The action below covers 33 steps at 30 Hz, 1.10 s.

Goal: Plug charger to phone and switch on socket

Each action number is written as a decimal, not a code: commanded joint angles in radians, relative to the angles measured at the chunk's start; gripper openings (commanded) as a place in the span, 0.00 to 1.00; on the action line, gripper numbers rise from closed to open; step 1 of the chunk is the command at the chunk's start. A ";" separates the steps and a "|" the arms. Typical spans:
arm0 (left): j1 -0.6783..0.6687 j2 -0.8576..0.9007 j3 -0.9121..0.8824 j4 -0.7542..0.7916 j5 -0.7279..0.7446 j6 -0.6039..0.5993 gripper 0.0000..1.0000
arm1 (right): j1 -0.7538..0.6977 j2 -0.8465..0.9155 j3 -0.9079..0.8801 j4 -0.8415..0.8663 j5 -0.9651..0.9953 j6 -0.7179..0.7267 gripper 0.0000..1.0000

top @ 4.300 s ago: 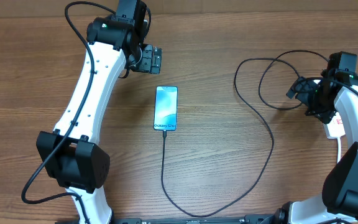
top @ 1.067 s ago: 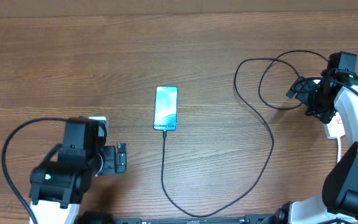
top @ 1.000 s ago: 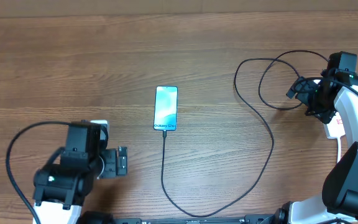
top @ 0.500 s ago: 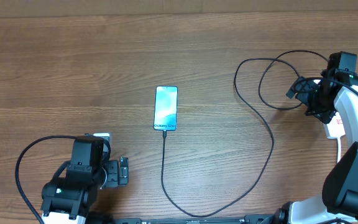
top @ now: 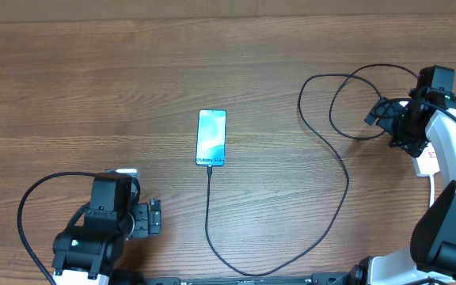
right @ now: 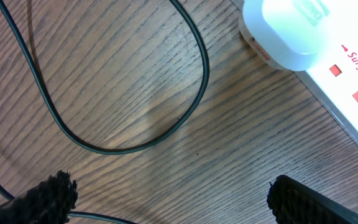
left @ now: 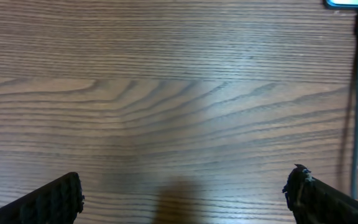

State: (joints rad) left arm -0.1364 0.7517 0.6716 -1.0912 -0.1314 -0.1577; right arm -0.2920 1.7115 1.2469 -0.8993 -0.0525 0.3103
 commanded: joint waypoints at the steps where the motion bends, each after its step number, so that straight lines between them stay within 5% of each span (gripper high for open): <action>1: 0.005 -0.009 -0.021 0.004 -0.063 0.005 1.00 | 0.007 -0.003 -0.002 0.005 -0.001 0.000 1.00; 33: 0.112 -0.256 -0.455 0.907 0.333 -0.007 1.00 | 0.007 -0.003 -0.002 0.005 -0.001 0.000 1.00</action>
State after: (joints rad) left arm -0.0319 0.5285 0.2501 -0.2291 0.1635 -0.1581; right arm -0.2920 1.7115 1.2469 -0.8993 -0.0521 0.3103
